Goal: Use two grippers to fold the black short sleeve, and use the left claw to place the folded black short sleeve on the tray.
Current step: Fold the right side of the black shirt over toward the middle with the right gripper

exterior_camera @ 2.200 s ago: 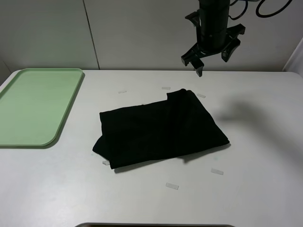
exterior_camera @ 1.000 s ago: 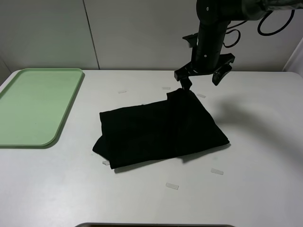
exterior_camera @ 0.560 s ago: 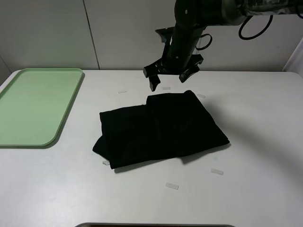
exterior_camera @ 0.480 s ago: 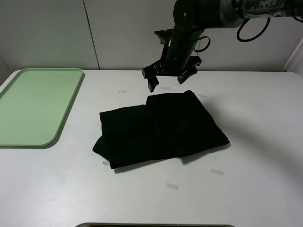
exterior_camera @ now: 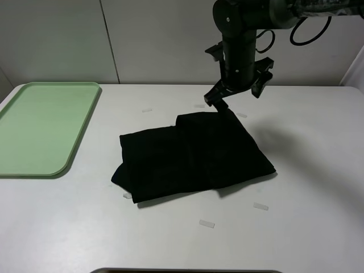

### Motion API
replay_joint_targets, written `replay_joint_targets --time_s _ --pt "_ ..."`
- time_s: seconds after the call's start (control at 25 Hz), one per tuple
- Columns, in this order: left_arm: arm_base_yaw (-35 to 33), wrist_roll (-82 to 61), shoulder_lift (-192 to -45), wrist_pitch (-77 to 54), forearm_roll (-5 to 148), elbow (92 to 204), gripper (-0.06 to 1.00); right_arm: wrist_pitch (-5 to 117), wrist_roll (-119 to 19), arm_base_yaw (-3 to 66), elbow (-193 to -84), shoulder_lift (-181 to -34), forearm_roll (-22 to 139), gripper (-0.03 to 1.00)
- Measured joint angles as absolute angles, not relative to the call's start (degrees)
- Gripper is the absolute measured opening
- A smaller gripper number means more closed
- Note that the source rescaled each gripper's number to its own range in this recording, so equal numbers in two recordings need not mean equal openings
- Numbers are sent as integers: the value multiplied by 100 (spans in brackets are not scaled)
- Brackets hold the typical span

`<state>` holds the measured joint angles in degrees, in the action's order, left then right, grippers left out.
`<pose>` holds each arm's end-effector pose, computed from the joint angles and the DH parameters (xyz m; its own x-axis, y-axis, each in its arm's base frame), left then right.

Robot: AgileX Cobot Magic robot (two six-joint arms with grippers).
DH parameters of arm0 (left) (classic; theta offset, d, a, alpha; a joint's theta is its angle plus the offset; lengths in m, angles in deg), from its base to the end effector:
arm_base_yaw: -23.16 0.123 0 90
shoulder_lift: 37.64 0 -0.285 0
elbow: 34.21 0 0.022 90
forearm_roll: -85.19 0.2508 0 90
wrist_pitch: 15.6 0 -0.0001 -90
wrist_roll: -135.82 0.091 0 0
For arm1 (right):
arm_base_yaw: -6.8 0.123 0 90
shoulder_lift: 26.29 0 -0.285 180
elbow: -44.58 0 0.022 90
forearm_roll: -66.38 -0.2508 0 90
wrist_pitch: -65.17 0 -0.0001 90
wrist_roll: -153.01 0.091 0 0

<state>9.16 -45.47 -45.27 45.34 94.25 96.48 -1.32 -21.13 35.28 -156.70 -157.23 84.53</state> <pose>-0.0013 0.0132 0.2743 -0.4418 0.1661 -0.8816 0.1456 0.9830 0.1122 0.3972 0.1859 0.1877 -0.8633 -0.4986 -0.0782 -0.4595 0.8406 -0.2869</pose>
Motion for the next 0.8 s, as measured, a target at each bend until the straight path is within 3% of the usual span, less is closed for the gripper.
replay_joint_targets --time_s 0.16,0.36,0.8 --pt "916 -4547 -4527 4534 9425 9648 100 -230 -1893 3287 -15431 -15717 8418 100" --pt "916 -4547 -4527 4529 9501 9648 100 599 -1852 3193 -14976 -15750 8171 100" --pt "916 -4547 -4527 4518 9546 9648 100 2034 -1827 3687 -14929 -15818 7385 100"
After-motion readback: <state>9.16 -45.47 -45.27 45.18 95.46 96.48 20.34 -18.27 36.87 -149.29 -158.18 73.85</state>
